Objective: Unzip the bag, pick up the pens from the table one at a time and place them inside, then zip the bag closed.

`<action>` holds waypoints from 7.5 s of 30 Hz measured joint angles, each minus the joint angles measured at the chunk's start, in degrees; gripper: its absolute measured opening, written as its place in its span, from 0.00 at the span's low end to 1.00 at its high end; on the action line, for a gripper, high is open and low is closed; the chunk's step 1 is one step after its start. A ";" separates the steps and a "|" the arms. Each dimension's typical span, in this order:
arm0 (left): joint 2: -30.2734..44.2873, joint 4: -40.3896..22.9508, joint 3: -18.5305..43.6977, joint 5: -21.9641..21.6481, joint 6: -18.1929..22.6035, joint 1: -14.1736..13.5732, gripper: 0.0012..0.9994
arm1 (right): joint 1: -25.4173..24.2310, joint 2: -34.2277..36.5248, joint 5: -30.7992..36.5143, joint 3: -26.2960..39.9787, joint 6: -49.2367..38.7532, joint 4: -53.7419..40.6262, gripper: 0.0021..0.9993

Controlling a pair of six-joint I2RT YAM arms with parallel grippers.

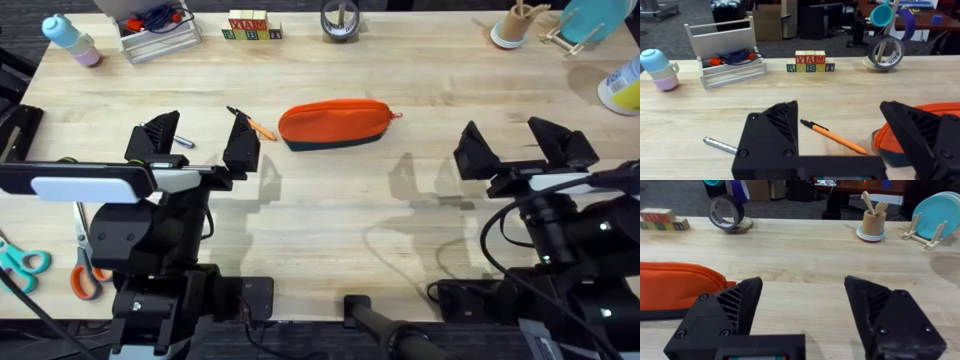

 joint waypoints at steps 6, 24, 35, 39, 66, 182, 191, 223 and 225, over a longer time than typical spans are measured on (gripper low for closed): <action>0.00 0.00 0.00 0.00 0.00 0.00 1.00 | 0.00 0.00 0.00 0.00 0.00 0.00 1.00; 0.00 -1.33 0.32 -0.02 0.00 0.00 0.99 | 0.00 0.00 -0.02 0.13 0.00 2.99 1.00; 4.47 -9.02 13.50 -0.02 -0.47 0.00 0.99 | 0.00 4.20 -0.02 11.08 1.74 0.47 1.00; 10.97 -12.80 19.98 -0.02 -0.52 0.00 0.99 | 0.00 10.21 -0.02 17.60 2.36 -2.64 1.00; 57.71 -43.76 60.59 4.54 -0.74 0.00 0.99 | 0.02 58.63 -12.53 54.45 2.60 -32.26 1.00; 102.44 -45.05 61.11 62.12 84.26 9.11 0.99 | 0.04 63.23 -13.00 54.88 2.58 -32.76 1.00; 102.43 -45.68 61.18 61.92 84.50 9.09 0.04 | 0.04 63.23 -13.00 54.88 2.60 -32.93 1.00; 102.44 -45.69 61.18 61.90 84.50 9.09 0.04 | 0.04 63.21 -12.07 54.88 2.60 -33.36 1.00; 102.42 -45.68 61.18 61.90 84.50 9.09 0.04 | 0.04 63.21 -11.71 54.88 2.60 -32.27 1.00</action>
